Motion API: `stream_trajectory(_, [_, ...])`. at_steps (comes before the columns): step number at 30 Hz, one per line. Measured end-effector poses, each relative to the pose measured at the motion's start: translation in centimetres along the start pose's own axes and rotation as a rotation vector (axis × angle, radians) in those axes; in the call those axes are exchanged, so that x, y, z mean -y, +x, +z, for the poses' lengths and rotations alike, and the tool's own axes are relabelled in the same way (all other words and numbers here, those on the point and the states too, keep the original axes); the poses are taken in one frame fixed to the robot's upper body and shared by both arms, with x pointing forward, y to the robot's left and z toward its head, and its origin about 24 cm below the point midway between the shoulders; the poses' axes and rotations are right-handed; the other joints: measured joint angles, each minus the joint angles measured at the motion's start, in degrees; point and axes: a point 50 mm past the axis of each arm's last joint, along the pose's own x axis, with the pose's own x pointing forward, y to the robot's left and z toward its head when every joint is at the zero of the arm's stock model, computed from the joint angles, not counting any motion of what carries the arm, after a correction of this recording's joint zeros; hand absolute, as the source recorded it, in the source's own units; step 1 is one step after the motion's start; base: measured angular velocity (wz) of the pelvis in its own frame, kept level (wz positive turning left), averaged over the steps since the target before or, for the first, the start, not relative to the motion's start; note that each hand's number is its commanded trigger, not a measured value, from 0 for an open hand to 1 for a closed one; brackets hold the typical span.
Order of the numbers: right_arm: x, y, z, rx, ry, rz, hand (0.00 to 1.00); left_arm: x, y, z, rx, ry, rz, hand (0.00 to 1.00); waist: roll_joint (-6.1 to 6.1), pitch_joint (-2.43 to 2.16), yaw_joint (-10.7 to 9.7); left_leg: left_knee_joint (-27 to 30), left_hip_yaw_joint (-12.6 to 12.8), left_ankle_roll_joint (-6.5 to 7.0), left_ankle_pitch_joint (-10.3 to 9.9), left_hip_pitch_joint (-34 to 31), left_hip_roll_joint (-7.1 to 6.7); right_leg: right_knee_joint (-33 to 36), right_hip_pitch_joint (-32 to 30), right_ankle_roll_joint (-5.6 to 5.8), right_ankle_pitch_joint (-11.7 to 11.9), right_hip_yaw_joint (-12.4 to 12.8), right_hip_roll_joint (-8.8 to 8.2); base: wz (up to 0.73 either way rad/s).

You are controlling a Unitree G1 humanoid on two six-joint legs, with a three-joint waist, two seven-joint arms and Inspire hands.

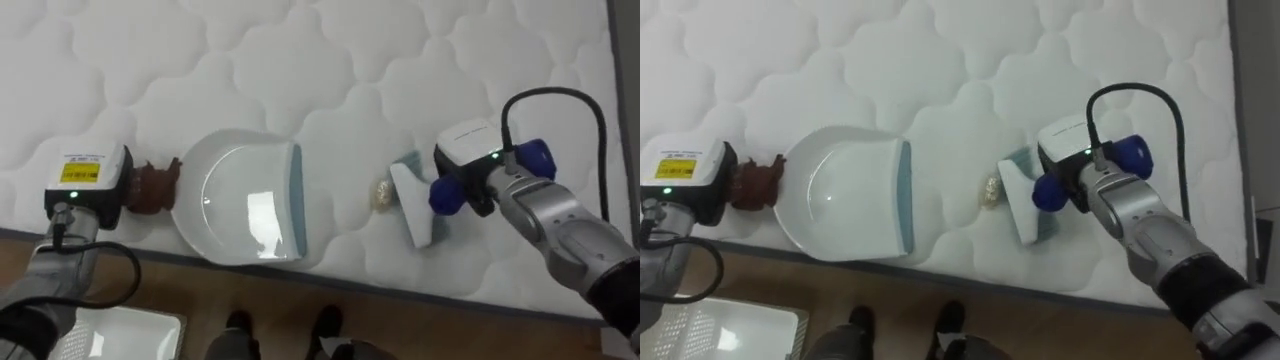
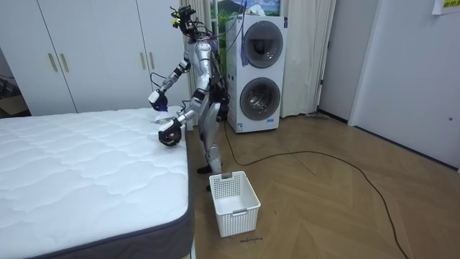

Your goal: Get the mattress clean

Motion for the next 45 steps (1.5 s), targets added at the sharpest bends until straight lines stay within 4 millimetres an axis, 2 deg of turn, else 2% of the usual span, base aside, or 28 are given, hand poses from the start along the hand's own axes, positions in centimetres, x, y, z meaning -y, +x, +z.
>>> stream_trajectory(9, [0.1,0.3,1.2,0.039,0.119,0.025,1.0,0.3,-0.2,0.2,-0.012,0.002,-0.009,1.0,0.21,-0.13,-0.12,-0.3,0.17,-0.01,0.01,0.63,-0.13,0.36,0.2,-0.04,-0.09,0.17,-0.15,0.0])
stream_trajectory(12, [-0.2,0.4,2.1,0.074,0.236,0.056,1.0,0.7,-0.3,0.8,-0.016,-0.007,-0.017,1.0,0.86,-0.5,-0.06,-0.39,0.29,0.0,0.02,0.86,-0.22,0.65,0.17,0.01,-0.14,0.31,-0.2,0.0])
stream_trajectory(14, [-0.5,0.4,2.7,0.104,0.34,0.09,1.0,1.0,-0.5,1.4,-0.007,-0.012,-0.025,1.0,1.43,-0.83,-0.09,-0.79,0.28,0.05,0.28,1.3,-0.74,1.26,0.13,0.07,-0.54,0.24,-0.54,0.0])
stream_trajectory(17, [-0.7,0.4,3.1,0.131,0.456,0.125,1.0,1.1,-0.6,1.6,-0.003,-0.007,-0.03,1.0,1.89,-1.0,-0.32,-0.77,0.14,0.08,0.37,1.62,-1.05,2.09,0.21,0.1,-1.02,0.27,-1.24,0.06])
stream_trajectory(26, [-1.6,0.1,3.7,0.164,0.575,0.194,1.0,1.7,-0.9,2.1,-0.017,-0.015,-0.047,1.0,2.45,-0.92,-0.48,-1.28,0.13,0.01,0.43,1.96,-1.46,2.91,0.0,0.0,-1.81,0.14,-1.82,0.02])
stream_trajectory(33, [-1.2,0.3,4.5,0.218,0.735,0.217,1.0,1.9,-1.1,1.9,-0.025,-0.022,-0.054,1.0,2.95,-0.85,-1.53,-1.45,-0.01,0.04,0.76,2.04,-1.87,2.97,-0.06,0.26,-1.98,0.12,-2.19,0.03])
stream_trajectory(45, [-0.7,0.4,6.6,0.339,0.923,0.24,1.0,1.8,-1.0,1.9,-0.023,-0.05,-0.044,1.0,3.99,-0.16,-1.51,-1.58,0.02,0.05,0.76,1.31,-2.05,4.02,-1.25,0.13,-2.51,0.23,-2.54,0.0])
